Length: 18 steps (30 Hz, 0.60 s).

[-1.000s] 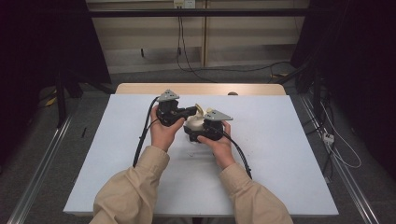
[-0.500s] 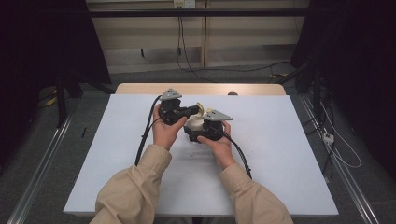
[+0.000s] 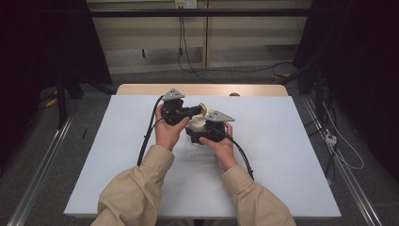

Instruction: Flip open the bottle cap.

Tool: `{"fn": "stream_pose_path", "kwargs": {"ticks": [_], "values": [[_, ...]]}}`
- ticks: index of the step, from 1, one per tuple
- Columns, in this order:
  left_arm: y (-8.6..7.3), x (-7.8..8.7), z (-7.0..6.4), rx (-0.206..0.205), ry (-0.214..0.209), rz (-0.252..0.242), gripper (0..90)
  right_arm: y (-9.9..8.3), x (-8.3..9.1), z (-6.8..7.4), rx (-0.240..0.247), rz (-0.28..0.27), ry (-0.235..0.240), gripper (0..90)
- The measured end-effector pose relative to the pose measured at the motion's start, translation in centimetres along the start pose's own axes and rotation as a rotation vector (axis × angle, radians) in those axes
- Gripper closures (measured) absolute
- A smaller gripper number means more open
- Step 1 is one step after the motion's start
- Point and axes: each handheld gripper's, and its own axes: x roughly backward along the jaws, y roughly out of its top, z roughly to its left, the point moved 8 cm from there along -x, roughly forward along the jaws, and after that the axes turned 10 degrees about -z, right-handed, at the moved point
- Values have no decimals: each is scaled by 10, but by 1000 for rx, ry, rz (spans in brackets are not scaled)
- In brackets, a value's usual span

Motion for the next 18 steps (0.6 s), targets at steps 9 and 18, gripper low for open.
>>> {"fn": "stream_pose_path", "kwargs": {"ticks": [9,18], "values": [[0,-4,0,-3,1,5,900,0,1,0,2,6,-6,58],[1,3,-1,-21,2,9,900,0,1,1,0,13,-12,55]]}}
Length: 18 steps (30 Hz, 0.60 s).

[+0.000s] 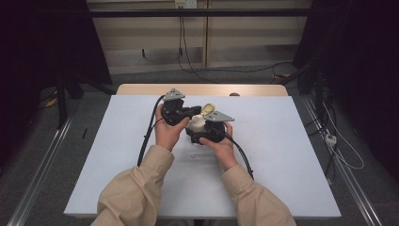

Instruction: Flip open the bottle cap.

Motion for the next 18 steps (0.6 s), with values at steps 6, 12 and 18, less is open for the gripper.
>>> {"fn": "stream_pose_path", "kwargs": {"ticks": [6,12,18], "values": [[-3,6,2,9,7,-1,892,-1,2,0,7,20,4,48],[-10,13,5,23,15,-5,825,-4,3,-1,-22,37,10,32],[-13,20,7,27,28,-6,693,-7,5,-2,-38,73,26,21]]}}
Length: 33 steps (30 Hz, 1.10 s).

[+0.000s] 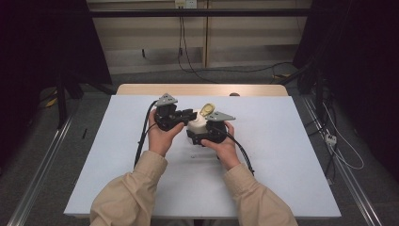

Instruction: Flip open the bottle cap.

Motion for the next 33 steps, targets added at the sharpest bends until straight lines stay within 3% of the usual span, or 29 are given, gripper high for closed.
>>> {"fn": "stream_pose_path", "kwargs": {"ticks": [6,8,10,14,16,25,33], "values": [[-3,11,4,3,31,-9,471,-2,3,1,16,29,-7,19],[-5,15,4,4,33,-7,447,-2,5,0,2,30,-4,22],[-7,18,4,18,35,-4,347,-3,7,1,22,40,-13,30],[-12,26,5,12,46,3,233,-6,13,0,49,53,-14,21],[-14,31,5,13,47,-1,219,-8,14,-2,25,59,-5,8],[-31,50,8,25,45,15,129,0,35,-2,22,9,-8,36],[-48,69,19,44,62,2,87,-1,55,1,22,10,5,32]]}}
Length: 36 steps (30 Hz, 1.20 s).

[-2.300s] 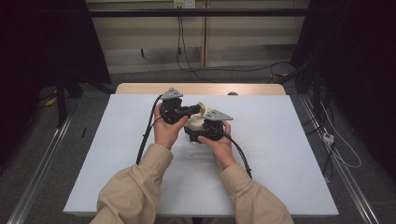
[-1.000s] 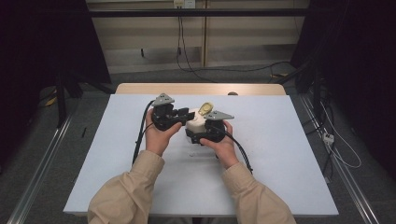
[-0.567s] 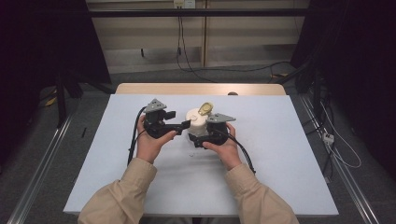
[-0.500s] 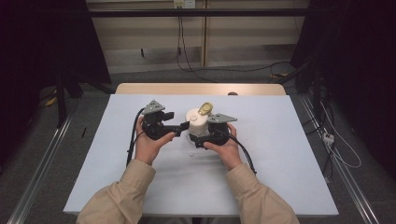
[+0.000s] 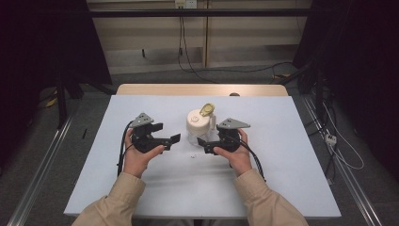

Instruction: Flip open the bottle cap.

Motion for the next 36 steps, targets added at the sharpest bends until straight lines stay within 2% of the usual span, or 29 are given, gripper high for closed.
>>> {"fn": "stream_pose_path", "kwargs": {"ticks": [2,12,20,22,27,30,36], "values": [[-4,4,3,0,0,2,85,-1,4,2,-10,-1,7,33],[-18,20,13,-3,5,6,67,1,26,7,12,-32,25,34],[-26,32,19,-4,8,10,58,-6,48,-1,24,-27,-4,36],[-27,35,20,-2,10,6,57,-6,53,-1,17,-41,-1,37],[-30,42,20,-17,2,8,54,-7,65,-1,39,-42,-1,37],[-31,48,22,-19,1,5,54,-7,71,-3,21,-55,-2,39],[-32,56,25,-20,6,-2,52,-11,81,-6,26,-51,-8,40]]}}
